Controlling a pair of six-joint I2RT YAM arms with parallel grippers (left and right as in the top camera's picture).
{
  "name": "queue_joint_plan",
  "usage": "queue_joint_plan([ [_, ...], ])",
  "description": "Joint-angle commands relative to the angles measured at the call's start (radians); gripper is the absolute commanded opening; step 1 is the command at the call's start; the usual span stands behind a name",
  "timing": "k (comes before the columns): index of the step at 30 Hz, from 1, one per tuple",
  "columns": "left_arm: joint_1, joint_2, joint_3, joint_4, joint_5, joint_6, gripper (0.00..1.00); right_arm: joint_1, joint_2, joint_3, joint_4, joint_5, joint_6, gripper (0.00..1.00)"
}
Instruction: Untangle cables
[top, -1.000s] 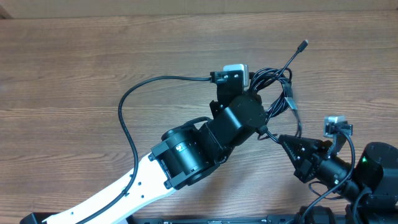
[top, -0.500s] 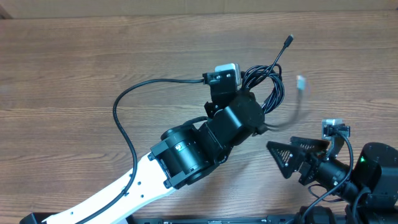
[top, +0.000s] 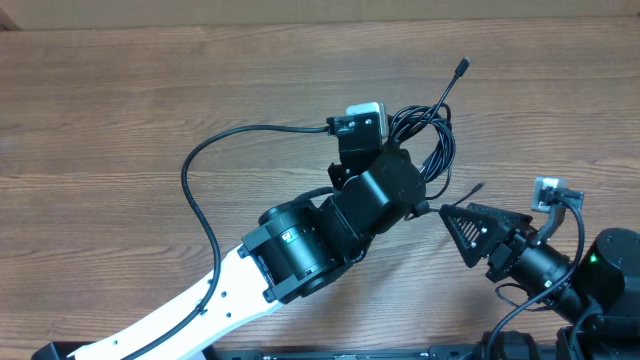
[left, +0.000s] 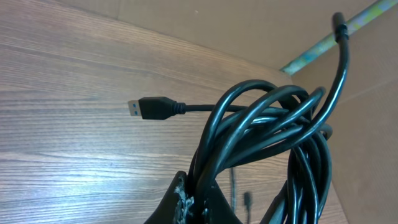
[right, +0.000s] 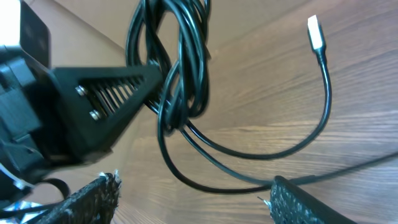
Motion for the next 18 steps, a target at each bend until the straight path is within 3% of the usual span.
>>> queue_joint_plan([
  [1, 0.0, -0.013, 0.028, 0.017, 0.043, 0.02, 0.04, 0.005, -0.003, 0.011, 0.053, -0.036, 0.119, 0.76],
  [9, 0.0, -0.012, 0.028, 0.031, 0.161, 0.02, 0.04, 0.005, -0.003, 0.011, 0.131, -0.042, 0.119, 0.76],
  [13, 0.0, -0.012, 0.028, 0.031, 0.177, 0.02, 0.04, 0.005, -0.003, 0.011, 0.15, -0.071, 0.119, 0.62],
  [18, 0.0, -0.012, 0.028, 0.045, 0.215, 0.02, 0.04, 0.005, -0.003, 0.011, 0.173, -0.101, 0.117, 0.69],
])
